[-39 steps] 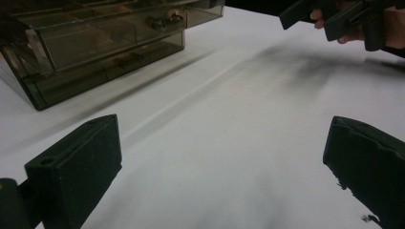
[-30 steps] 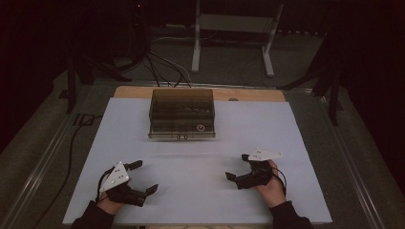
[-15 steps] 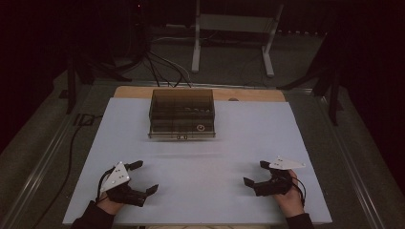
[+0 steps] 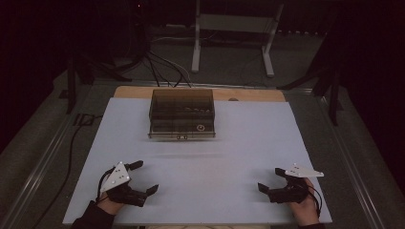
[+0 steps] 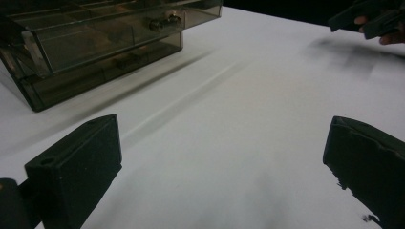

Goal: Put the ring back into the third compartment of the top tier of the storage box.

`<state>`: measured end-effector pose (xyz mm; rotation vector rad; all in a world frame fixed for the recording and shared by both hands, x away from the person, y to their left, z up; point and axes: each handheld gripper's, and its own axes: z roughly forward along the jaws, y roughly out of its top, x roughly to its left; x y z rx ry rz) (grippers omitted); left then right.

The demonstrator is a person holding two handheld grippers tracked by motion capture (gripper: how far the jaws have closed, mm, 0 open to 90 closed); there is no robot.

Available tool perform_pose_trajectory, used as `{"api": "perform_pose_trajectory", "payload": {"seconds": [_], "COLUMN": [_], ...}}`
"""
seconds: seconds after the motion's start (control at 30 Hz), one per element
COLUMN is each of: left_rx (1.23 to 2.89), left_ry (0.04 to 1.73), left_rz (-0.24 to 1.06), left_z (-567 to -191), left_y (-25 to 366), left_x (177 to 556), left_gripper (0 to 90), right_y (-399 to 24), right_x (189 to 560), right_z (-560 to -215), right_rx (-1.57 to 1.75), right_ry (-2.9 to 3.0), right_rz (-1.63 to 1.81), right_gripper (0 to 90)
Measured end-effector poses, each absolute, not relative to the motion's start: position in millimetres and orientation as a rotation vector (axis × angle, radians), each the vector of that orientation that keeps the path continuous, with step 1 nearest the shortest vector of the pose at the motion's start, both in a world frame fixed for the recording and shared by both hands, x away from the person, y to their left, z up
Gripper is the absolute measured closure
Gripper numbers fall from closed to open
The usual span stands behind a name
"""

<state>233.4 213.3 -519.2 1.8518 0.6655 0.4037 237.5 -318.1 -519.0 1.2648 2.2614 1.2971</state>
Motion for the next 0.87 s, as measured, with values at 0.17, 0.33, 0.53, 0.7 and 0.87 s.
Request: {"api": "perform_pose_trajectory", "payload": {"seconds": [0.17,0.33,0.53,0.7,0.87], "left_rx": [1.854,1.849,1.853,1.854,1.853], "left_ry": [0.668,0.668,0.667,0.673,0.674], "left_rz": [0.401,0.397,0.400,0.398,0.397], "left_z": [-519.8,-519.3,-519.7,-520.6,-520.9], "left_y": [213.1,213.0,212.5,211.7,211.3], "left_x": [234.1,234.2,234.5,235.4,236.1], "left_gripper": [0.5,0.5,0.5,0.5,0.5], "right_y": [-325.1,-327.8,-325.5,-326.9,-324.4], "right_x": [228.9,225.1,226.8,227.8,228.6], "right_z": [-519.6,-521.0,-522.0,-522.0,-521.5], "right_rx": [1.263,1.278,1.272,1.279,1.262], "right_ry": [2.239,2.237,2.246,2.234,2.236], "right_rz": [1.260,1.257,1.260,1.278,1.279], "right_gripper": [0.0,0.0,0.0,0.0,0.0]}}
